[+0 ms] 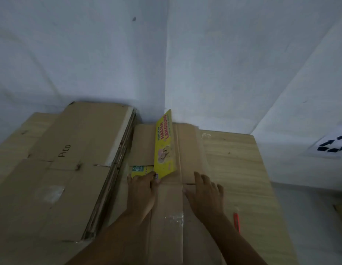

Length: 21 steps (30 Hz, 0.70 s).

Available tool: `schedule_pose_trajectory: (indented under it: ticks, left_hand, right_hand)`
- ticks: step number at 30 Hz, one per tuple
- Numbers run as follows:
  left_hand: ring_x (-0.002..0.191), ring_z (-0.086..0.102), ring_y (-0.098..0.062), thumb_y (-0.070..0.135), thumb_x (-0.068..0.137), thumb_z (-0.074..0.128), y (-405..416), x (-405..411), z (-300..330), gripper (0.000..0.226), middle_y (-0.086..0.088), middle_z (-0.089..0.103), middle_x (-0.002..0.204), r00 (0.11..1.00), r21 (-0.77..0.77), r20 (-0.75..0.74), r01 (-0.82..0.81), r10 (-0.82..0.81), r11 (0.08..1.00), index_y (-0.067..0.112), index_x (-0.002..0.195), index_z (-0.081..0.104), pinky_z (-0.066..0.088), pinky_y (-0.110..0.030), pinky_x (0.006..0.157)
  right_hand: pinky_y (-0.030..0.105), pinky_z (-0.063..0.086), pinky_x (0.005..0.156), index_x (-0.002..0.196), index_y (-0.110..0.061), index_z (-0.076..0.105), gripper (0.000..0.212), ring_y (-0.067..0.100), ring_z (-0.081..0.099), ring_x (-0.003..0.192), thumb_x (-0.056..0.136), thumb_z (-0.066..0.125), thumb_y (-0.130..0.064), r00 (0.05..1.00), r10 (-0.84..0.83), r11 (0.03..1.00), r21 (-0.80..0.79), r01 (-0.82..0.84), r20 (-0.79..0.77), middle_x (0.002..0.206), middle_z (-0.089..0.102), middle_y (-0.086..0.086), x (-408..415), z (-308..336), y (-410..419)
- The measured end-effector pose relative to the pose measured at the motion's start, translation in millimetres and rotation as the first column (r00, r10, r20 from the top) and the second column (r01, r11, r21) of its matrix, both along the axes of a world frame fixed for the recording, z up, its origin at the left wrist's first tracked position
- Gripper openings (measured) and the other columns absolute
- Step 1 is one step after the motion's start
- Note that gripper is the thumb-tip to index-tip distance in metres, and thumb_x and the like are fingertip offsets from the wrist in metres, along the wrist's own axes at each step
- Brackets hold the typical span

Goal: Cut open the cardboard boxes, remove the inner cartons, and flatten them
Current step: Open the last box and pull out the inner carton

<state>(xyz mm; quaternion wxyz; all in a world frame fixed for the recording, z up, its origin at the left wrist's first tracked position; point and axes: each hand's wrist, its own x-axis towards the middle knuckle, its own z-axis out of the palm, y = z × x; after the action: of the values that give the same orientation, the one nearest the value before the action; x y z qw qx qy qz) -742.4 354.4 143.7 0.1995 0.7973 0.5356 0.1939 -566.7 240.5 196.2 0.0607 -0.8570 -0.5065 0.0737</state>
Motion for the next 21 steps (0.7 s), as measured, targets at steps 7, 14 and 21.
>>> schedule_pose_trajectory:
  ticks: [7, 14, 21]
  left_hand:
    - [0.101, 0.053, -0.031, 0.043, 0.098, 0.033, -13.8, -6.4, -45.0, 0.043, -0.008, 0.063, 0.091, 0.979, -0.125, 0.15, -0.117, 0.135, 0.985, 0.015, 0.095, 0.066, 0.035, -0.048, 0.106]
    - [0.119, 0.046, -0.041, 0.03, 0.097, 0.055, -28.9, -19.7, -33.0, 0.032, -0.022, 0.055, 0.127, 0.818, -0.274, 0.013, -0.55, 0.575, 0.789, 0.008, 0.12, 0.062, 0.04, -0.047, 0.095]
    - [0.138, 0.036, -0.039, 0.048, 0.089, 0.062, -53.5, -45.6, -31.6, 0.077, -0.021, 0.039, 0.15, 0.79, -0.379, -0.32, -0.613, 0.524, 0.693, 0.007, 0.148, 0.035, 0.031, -0.044, 0.11]
  right_hand:
    - [0.046, 0.036, 0.106, 0.153, -0.031, 0.016, 0.081, 0.029, 0.029, 0.141, 0.089, 0.046, -0.071, 0.963, -0.211, 0.959, -0.226, 0.171, -0.168, 0.158, 0.018, 0.007, -10.1, -56.7, -48.8]
    - [0.044, 0.038, 0.099, 0.157, -0.017, 0.003, 0.097, 0.027, 0.033, 0.135, 0.088, 0.043, -0.073, 0.948, -0.292, 0.932, -0.261, 0.252, -0.128, 0.149, 0.032, 0.006, -17.9, -60.3, -53.1]
    - [0.047, 0.037, 0.105, 0.156, -0.008, -0.006, 0.127, 0.035, 0.032, 0.138, 0.075, 0.07, -0.067, 0.847, -0.433, 0.886, -0.316, 0.339, -0.307, 0.148, 0.032, 0.016, -6.1, -53.3, -40.7]
